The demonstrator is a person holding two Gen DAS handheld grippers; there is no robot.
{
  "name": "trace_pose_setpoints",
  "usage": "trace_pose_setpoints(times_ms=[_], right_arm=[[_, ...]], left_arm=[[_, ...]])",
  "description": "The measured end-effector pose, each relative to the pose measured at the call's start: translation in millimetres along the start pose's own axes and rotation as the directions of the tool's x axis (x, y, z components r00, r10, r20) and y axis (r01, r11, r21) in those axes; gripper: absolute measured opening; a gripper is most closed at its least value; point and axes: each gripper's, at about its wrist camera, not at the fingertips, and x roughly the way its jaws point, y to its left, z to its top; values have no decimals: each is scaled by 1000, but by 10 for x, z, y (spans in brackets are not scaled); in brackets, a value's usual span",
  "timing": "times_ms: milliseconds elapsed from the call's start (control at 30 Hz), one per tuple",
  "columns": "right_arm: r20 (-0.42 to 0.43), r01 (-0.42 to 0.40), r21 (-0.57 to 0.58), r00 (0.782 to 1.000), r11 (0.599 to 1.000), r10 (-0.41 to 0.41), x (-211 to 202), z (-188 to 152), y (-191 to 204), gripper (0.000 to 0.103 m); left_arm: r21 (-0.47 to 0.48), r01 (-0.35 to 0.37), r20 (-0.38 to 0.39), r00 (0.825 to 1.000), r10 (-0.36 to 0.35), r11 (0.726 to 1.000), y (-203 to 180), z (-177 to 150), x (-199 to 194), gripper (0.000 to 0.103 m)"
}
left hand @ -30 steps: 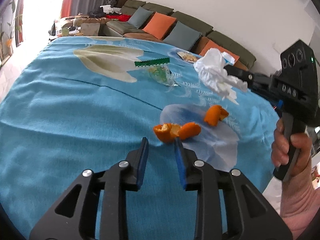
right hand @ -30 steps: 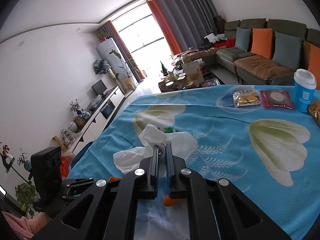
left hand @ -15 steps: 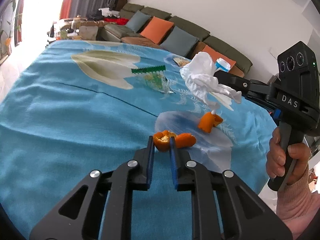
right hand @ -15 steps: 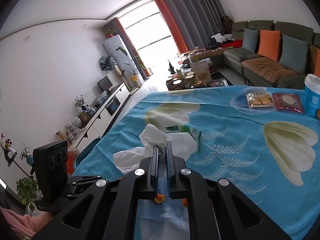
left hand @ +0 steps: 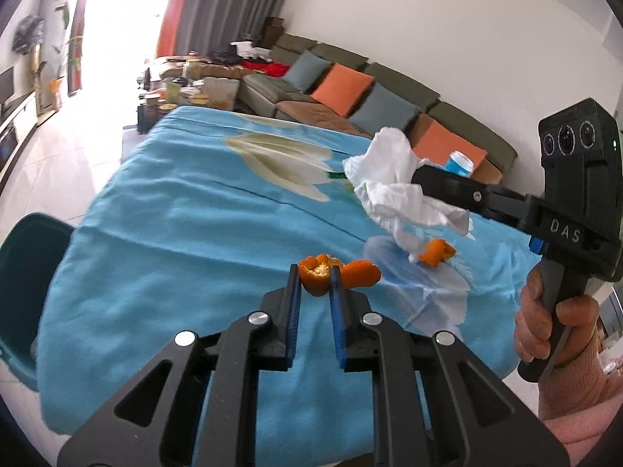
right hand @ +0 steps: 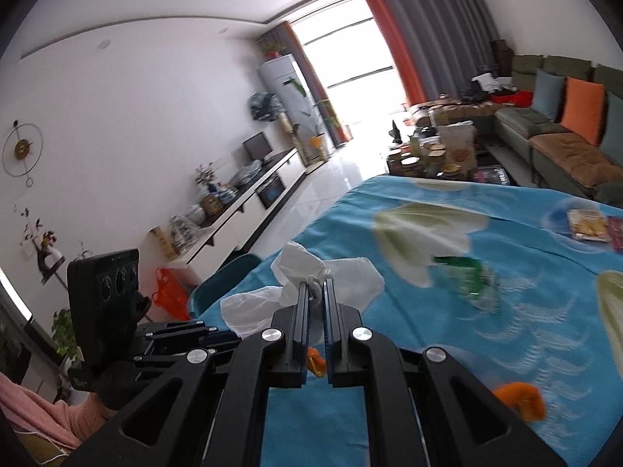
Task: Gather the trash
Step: 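Lift the orange peel and tissue and carry them toward the teal bin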
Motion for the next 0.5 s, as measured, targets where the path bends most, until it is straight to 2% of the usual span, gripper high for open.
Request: trace_pose_setpoints(times_ms=[233, 500], right_arm=[[-36, -75, -30, 997, 997, 74, 316, 49, 245, 6], [-75, -142, -34, 987, 989, 139, 660, 128, 429, 6]], left_arm=[[-43, -82, 36, 996, 83, 996, 272, -39, -258, 15], [-103, -144, 54, 987, 150, 984, 550, -77, -451, 15]])
